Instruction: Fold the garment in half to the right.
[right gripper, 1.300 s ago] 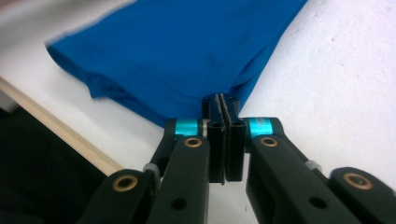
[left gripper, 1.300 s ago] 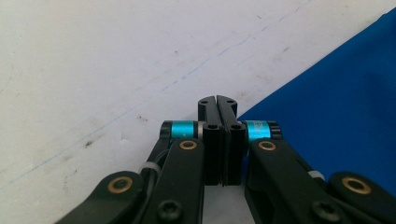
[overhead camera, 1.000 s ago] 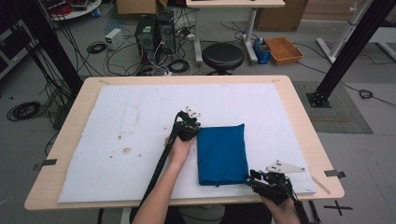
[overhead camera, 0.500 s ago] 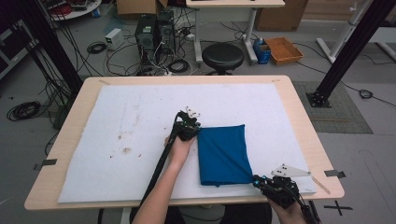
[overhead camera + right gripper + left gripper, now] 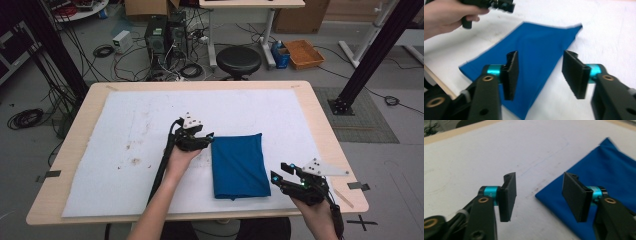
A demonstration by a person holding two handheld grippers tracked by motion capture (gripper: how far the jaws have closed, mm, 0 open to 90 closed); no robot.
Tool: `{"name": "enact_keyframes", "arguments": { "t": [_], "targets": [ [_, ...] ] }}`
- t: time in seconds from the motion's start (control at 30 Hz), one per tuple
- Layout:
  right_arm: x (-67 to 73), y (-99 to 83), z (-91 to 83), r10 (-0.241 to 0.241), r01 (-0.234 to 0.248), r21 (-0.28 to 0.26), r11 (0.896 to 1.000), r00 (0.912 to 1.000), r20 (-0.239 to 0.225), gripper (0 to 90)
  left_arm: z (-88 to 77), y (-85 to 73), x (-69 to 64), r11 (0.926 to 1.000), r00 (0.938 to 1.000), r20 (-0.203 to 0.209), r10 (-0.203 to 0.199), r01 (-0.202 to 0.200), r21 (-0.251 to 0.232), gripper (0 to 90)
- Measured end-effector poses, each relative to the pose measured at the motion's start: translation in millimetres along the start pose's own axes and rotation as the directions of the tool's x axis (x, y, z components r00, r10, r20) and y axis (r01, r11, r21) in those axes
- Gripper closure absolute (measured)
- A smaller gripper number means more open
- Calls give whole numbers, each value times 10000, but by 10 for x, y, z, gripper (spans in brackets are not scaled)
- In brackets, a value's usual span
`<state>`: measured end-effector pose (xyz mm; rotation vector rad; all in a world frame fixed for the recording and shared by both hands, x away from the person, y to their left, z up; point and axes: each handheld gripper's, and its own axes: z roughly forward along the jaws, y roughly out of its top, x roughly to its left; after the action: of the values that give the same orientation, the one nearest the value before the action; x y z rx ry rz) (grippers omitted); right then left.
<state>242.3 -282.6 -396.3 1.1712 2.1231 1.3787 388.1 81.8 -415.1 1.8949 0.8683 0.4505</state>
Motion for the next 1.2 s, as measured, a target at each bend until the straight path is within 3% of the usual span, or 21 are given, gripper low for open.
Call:
{"name": "enact_keyframes", "arguments": {
  "t": [0.13,0.2,0.27,0.33,0.43,0.5,0.6,0.7,0.93,1.2],
  "targets": [
    [-93,171,46,-332,318,-322,9990,9986,-424,387,-308,-38,39,9975,9953,919,297,-237,-660,366],
    [-149,241,86,-430,409,-325,9986,9968,-670,361,-520,-62,44,9927,9908,1088,801,-694,-987,344],
    [-218,304,143,-499,477,-291,9984,9956,-790,339,-658,-79,52,9872,9873,1106,1143,-1004,-1239,324],
    [-285,353,190,-500,474,-309,9984,9948,-885,315,-799,-91,72,9842,9852,1228,1192,-1009,-1452,317],
    [-360,426,259,-430,398,-302,9988,9926,-1132,277,-980,-116,104,9775,9811,998,1656,-1499,-1484,317],
    [-398,496,306,-453,416,-324,9986,9913,-1239,272,-1105,-155,140,9772,9797,1081,1687,-1519,-1481,317],
    [-418,579,344,-683,635,-389,9972,9882,-1374,265,-1245,-210,206,9754,9815,879,1700,-1549,-1568,317],
    [-438,665,376,-781,726,-413,9965,9851,-1530,250,-1346,-242,282,9832,9865,961,1326,-1186,-1386,314],
    [-415,677,391,-1002,910,-650,9937,9826,-1565,219,-1480,-268,360,9803,9898,719,1228,-1097,-1641,314],
    [-445,653,361,-1011,912,-675,9935,9817,-1614,219,-1494,-304,361,9792,9880,844,1297,-1142,-1677,302]
  ]
}}
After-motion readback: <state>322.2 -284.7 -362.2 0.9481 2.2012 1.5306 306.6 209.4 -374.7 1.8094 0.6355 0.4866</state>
